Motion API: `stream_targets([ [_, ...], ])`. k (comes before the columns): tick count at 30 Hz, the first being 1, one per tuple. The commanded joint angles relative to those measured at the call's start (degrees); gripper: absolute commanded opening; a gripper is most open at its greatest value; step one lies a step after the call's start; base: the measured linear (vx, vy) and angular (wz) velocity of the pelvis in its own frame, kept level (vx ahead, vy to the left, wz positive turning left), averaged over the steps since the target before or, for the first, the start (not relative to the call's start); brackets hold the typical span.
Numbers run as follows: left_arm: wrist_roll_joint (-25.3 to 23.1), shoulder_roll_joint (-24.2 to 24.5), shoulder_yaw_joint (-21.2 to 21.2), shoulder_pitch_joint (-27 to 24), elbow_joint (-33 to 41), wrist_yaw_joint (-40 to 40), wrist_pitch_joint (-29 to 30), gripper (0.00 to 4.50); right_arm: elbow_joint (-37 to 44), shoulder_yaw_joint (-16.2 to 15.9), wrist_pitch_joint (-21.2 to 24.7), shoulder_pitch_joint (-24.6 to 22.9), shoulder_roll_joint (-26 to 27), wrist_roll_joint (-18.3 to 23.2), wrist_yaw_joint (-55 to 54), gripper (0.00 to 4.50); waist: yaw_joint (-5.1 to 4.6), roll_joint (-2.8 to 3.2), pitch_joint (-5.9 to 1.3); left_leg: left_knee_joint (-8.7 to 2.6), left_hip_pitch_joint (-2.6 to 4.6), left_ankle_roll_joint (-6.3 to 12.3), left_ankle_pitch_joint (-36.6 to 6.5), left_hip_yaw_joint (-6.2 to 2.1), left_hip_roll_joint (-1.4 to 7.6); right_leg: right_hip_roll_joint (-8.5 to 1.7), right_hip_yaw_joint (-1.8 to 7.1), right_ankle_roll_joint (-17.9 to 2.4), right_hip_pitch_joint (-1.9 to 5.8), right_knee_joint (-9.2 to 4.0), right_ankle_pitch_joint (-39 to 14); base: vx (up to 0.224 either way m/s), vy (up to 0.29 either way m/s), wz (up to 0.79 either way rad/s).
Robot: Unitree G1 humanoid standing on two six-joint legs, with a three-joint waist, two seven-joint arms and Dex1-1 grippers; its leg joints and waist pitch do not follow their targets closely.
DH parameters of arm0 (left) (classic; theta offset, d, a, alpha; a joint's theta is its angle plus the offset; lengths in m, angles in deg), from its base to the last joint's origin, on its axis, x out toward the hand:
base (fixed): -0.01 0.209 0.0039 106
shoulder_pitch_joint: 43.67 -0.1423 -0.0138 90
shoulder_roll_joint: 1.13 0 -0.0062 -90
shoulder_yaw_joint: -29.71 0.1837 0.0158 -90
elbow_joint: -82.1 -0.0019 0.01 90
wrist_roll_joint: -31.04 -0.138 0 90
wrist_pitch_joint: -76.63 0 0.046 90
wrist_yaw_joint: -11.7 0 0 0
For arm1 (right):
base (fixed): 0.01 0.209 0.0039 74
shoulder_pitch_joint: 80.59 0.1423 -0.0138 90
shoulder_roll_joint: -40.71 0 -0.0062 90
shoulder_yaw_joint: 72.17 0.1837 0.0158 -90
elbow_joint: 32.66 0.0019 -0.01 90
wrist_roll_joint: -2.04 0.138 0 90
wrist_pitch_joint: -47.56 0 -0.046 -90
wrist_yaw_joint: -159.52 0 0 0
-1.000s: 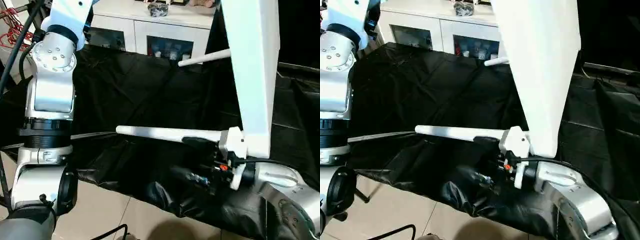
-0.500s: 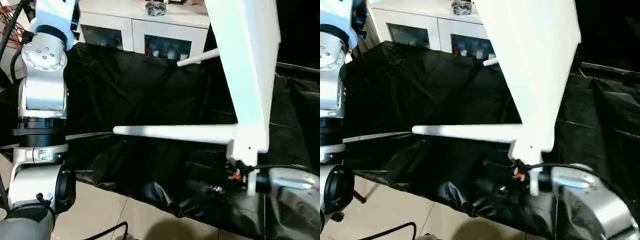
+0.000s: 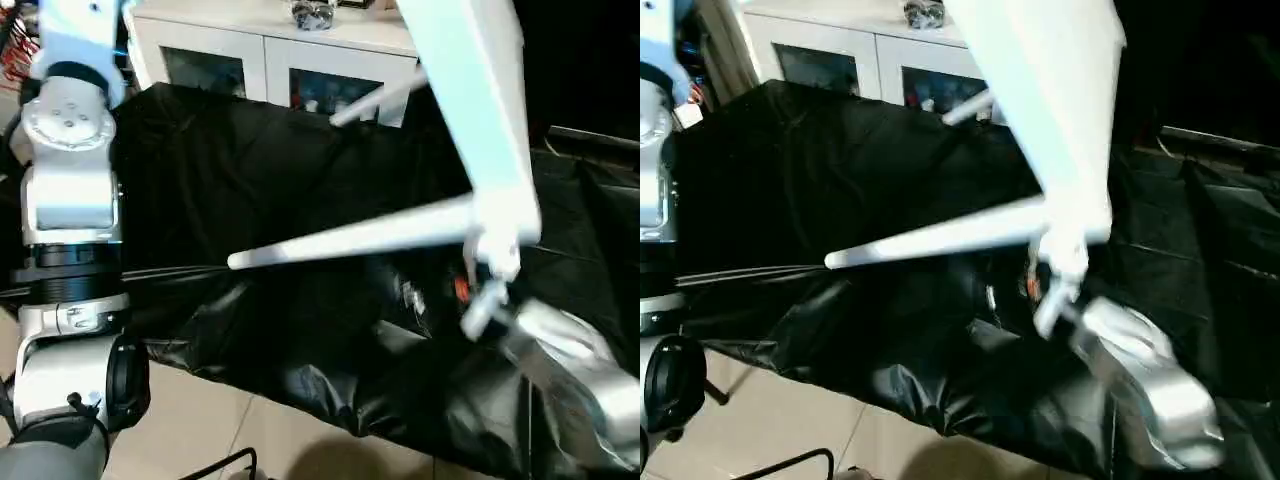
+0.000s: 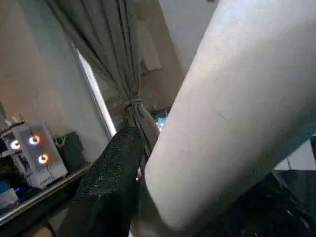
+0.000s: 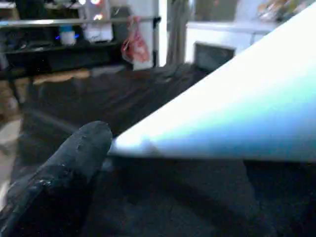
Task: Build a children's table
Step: Flip table
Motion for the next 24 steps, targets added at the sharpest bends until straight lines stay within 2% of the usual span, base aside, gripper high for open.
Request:
stream_targets([
  [1,7.25,-4.06,-0.5,-3.87,-3.71,-2.81,4.42,2.09,-1.74,1.87,-0.68,0.41,1.09,1.09,-1.08,4.5,-0.56,-1.36,-2.61,-4.38,1.54,2.25,-7.42,-2.73,5.4,-5.42,3.17,-9.13,0.96,-4.1,-9.91,0.0,0.0,0.0],
  [4,7.43,-4.48,-0.3,-4.06,-3.22,-3.18,4.29,2.09,-5.48,0.87,-2.17,1.98,4.15,1.33,-0.99,4.5,-0.2,-1.33,-2.73,-4.26,1.42,2.71,-6.98,-2.61,5.22,-5.56,3.18,-9.86,1.14,-4.09,-8.35,0.0,0.0,0.0],
  [5,7.46,-4.58,-0.24,-4.06,-3.19,-3.26,4.24,2.09,-6.84,0.55,-2.75,2.68,4.81,1.05,-1.03,4.5,-0.3,-1.11,-2.76,-4.39,1.45,2.14,-7.86,-2.69,5.28,-5.56,3.14,-10.13,1.04,-4.21,-9.11,0.0,0.0,0.0],
  [6,7.44,-4.61,-0.17,-4.01,-3.31,-3.37,3.79,2.09,-8.81,0.58,-3.1,3.81,5.88,1.29,-0.82,4.5,-0.27,-0.75,-2.83,-4.48,1.78,1.15,-9.05,-2.74,5.39,-5.41,3.11,-10.16,0.89,-4.25,-9.74,0.0,0.0,0.0],
  [7,7.48,-4.68,-0.11,-3.98,-3.44,-3.44,3.43,2.09,-11.4,0.83,-3.73,5.31,7.0,1.25,-0.96,4.5,-0.29,-0.66,-2.83,-4.55,1.98,0.61,-9.78,-2.73,5.47,-5.32,3.17,-10.17,0.7,-4.32,-9.7,0.0,0.0,0.0],
  [8,7.59,-4.74,-0.06,-3.97,-3.57,-3.53,2.97,1.99,-13.92,1.19,-4.4,6.81,8.01,1.28,-1.13,4.2,-0.57,-0.79,-2.8,-4.77,1.89,-0.32,-11.06,-2.84,5.45,-5.23,3.14,-10.36,0.77,-4.29,-9.48,0.0,0.0,0.0],
  [11,7.66,-4.76,0.32,-4.14,-3.7,-3.39,2.3,1.89,-19.94,2.31,-6.45,10.68,10.43,1.44,-1.47,4.12,-1.2,-0.67,-2.98,-5.34,1.81,-2.95,-13.43,-3.26,5.73,-5.27,3.0,-10.41,1.01,-3.91,-7.73,0.0,0.0,0.0],
  [12,7.8,-4.73,0.68,-4.45,-3.26,-3.24,2.39,1.78,-21.9,3.12,-6.76,12.71,11.71,2.16,-1.18,3.83,-1.35,-0.72,-3.04,-5.26,2.08,-3.65,-12.8,-3.19,5.85,-5.28,2.97,-10.86,0.92,-3.77,-4.81,0.0,0.0,0.0],
  [13,7.8,-4.73,0.68,-4.45,-3.26,-3.24,2.39,1.78,-21.9,3.12,-6.76,12.71,11.71,2.16,-1.18,3.83,-1.65,-0.85,-3.0,-5.24,1.87,-3.61,-12.11,-3.19,5.8,-5.25,2.99,-11.34,1.0,-3.49,-2.95,0.0,0.0,0.0],
  [14,7.91,-4.7,0.9,-5.02,-2.23,-3.12,2.84,1.73,-21.85,3.43,-6.31,13.37,12.24,3.11,-0.54,3.74,-1.48,-1.25,-3.18,-4.98,1.86,-2.95,-9.65,-3.03,5.72,-5.35,2.93,-12.08,1.32,-3.07,0.74,0.0,0.0,0.0],
  [15,7.87,-4.59,1.03,-5.44,-1.61,-3.0,3.2,1.67,-21.82,3.48,-6.39,13.39,12.29,3.12,-0.45,3.64,-1.46,-1.39,-3.43,-4.51,1.73,-1.84,-5.34,-2.94,5.68,-5.38,2.92,-12.92,1.58,-2.37,6.28,0.0,0.0,0.0],
  [16,7.85,-4.52,1.09,-5.68,-1.31,-2.94,3.37,1.64,-21.77,3.5,-6.42,13.35,12.28,3.15,-0.37,3.52,-1.27,-1.43,-3.71,-4.1,1.94,-1.12,-2.21,-2.85,5.6,-5.28,2.79,-13.39,1.59,-2.02,10.04,0.0,0.0,0.0],
  [17,7.97,-4.39,1.11,-6.34,-0.65,-2.84,3.67,1.62,-21.69,3.48,-6.6,13.08,12.23,3.21,0.12,3.39,-1.25,-1.94,-3.73,-3.45,1.8,1.05,3.5,-2.6,5.28,-4.85,2.69,-14.26,1.5,-1.44,16.42,0.0,0.0,0.0],
  [18,8.09,-4.33,1.09,-6.7,-0.35,-2.81,3.77,1.61,-21.73,3.45,-6.75,12.93,12.19,3.25,0.49,3.31,-1.03,-2.02,-3.65,-3.16,1.64,2.88,5.5,-2.38,5.14,-4.94,2.7,-15.31,1.44,-1.23,18.8,0.0,0.0,0.0],
  [20,7.93,-4.12,1.34,-7.86,0.68,-2.89,4.19,1.6,-22.37,3.47,-7.65,12.57,12.16,2.74,0.96,3.18,-0.82,-2.24,-3.7,-3.0,1.37,4.51,5.8,-2.36,5.18,-5.18,2.71,-16.13,1.71,-1.09,18.71,0.0,0.0,0.0],
  [21,7.78,-4.14,1.42,-8.64,1.46,-2.86,4.37,1.6,-22.59,3.51,-7.9,12.41,12.14,2.63,1.13,3.07,-0.82,-2.09,-3.6,-3.06,1.32,4.83,5.28,-2.43,5.33,-5.22,2.68,-16.3,1.68,-1.18,17.36,0.0,0.0,0.0],
  [24,7.54,-4.27,1.82,-10.95,3.68,-2.75,4.91,1.59,-23.28,3.64,-8.47,12.29,12.04,1.76,1.56,2.84,-1.07,-2.03,-3.31,-3.38,1.44,3.98,1.96,-2.53,5.7,-5.18,2.67,-16.15,1.64,-1.6,12.49,0.0,0.0,0.0],
])
